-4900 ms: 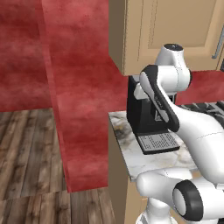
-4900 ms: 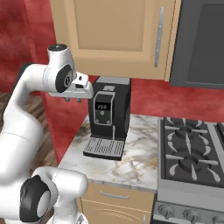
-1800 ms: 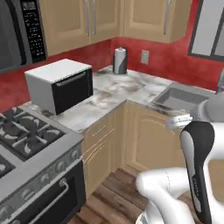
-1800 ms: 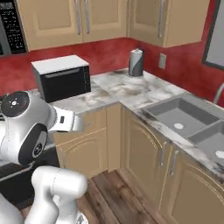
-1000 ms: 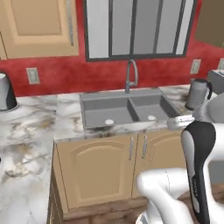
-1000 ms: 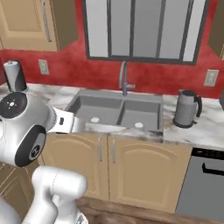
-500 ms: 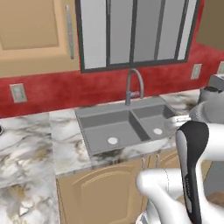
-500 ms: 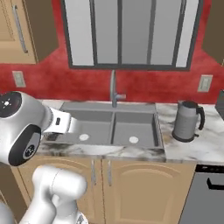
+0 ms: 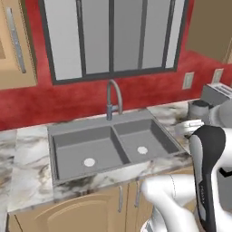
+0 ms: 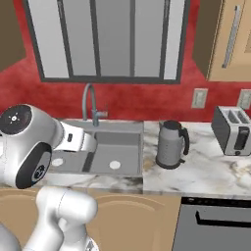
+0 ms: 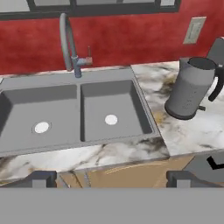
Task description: Navigate to the sink.
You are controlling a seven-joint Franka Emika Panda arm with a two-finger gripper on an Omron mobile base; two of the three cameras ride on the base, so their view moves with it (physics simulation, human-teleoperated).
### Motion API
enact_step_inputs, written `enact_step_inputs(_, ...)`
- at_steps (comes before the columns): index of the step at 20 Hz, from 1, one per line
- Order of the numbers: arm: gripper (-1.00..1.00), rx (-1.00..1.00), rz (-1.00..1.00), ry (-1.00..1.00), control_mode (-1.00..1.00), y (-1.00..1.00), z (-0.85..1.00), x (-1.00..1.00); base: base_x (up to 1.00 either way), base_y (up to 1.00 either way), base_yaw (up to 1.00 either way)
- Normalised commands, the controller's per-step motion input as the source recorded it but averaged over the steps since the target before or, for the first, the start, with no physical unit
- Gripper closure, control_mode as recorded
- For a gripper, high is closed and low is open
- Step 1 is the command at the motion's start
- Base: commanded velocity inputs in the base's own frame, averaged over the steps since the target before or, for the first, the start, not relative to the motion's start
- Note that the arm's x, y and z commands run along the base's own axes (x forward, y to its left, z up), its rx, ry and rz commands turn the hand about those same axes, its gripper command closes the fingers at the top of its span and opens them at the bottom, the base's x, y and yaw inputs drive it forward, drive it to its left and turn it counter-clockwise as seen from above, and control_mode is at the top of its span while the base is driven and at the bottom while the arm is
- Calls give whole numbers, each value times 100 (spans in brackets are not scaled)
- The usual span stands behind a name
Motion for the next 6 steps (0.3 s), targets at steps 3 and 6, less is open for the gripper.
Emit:
enact_step_inputs(3,-100,0,0,0,100,0,0,0,79,38,6)
enact_step_inputs(6,-100,0,0,0,100,0,0,0,74,61,8)
